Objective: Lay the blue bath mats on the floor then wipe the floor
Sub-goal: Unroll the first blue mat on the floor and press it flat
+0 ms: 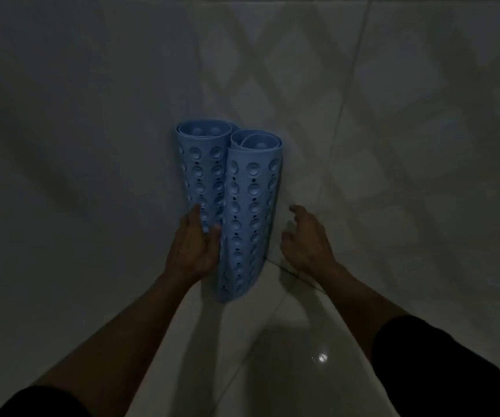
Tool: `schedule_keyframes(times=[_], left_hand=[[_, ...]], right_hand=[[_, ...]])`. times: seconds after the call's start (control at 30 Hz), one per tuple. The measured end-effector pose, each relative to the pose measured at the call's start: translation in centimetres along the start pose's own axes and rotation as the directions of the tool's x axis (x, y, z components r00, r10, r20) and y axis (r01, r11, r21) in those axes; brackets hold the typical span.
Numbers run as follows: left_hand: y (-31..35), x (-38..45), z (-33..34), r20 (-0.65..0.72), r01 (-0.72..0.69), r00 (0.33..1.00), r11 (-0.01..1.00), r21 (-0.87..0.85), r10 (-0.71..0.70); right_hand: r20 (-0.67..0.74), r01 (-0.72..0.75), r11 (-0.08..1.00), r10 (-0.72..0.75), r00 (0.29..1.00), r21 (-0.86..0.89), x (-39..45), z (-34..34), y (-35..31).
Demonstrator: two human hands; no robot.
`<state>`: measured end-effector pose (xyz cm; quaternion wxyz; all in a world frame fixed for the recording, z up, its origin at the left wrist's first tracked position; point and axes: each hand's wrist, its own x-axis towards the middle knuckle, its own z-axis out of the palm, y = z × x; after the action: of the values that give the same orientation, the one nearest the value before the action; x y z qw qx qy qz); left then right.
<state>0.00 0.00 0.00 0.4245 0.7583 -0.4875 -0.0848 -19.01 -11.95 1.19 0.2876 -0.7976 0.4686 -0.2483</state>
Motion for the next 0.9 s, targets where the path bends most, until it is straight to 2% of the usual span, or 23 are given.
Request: schedule_keyframes(times=[0.13,0.2,0.3,0.4,0.53,0.6,0.67,0.83,0.9], left_hand=[[1.7,0.8,-0.8,0.02,-0.115,0.993,0.99,-0.077,0.116],[2.8,1.3,-1.5,0.055,-0.075,0.995,0.991,-0.108,0.081],[2.8,2.8,-1.3,0.137,-0.057,0.988,0.991,-0.119,0.073],[1.3,3.8,0.3,0.208,-0.043,0.975,0.984,-0.175,0.079],[-0.4,4.4,2.0,0.183,-0.03,0.98,0.973,-0.231,0.073],[-0.6,4.4,2.4,0.168,-0.053,0.981,0.969,-0.241,0.095],[-0.2,4.1,2.3,0.18,-0.057,0.977,0.957,-0.285,0.112],[1.7,3.0,0.8,0.266,0.004,0.956,0.908,-0.419,0.119],[3.1,2.6,0.0,0.331,0.072,0.938,0.873,-0.482,0.105]], right_hand=[[0.099,-0.081,0.992,0.072,0.993,0.092,1.3,0.8,-1.0],[0.132,-0.131,0.977,0.109,0.985,0.166,1.7,1.2,-1.8],[0.151,-0.07,0.968,0.034,0.988,0.24,2.7,2.2,-3.1],[0.158,-0.077,0.951,0.031,0.987,0.299,4.6,4.5,-1.0],[0.165,-0.13,0.916,0.071,0.984,0.38,4.1,4.1,-1.0],[0.136,-0.101,0.906,0.049,0.99,0.412,3.9,3.6,-1.1],[0.164,-0.086,0.917,0.023,0.986,0.389,3.2,2.9,-1.5],[0.233,-0.232,0.853,0.135,0.963,0.468,0.2,-0.2,-1.9],[0.244,-0.278,0.846,0.182,0.953,0.455,-1.1,-1.9,-2.2]])
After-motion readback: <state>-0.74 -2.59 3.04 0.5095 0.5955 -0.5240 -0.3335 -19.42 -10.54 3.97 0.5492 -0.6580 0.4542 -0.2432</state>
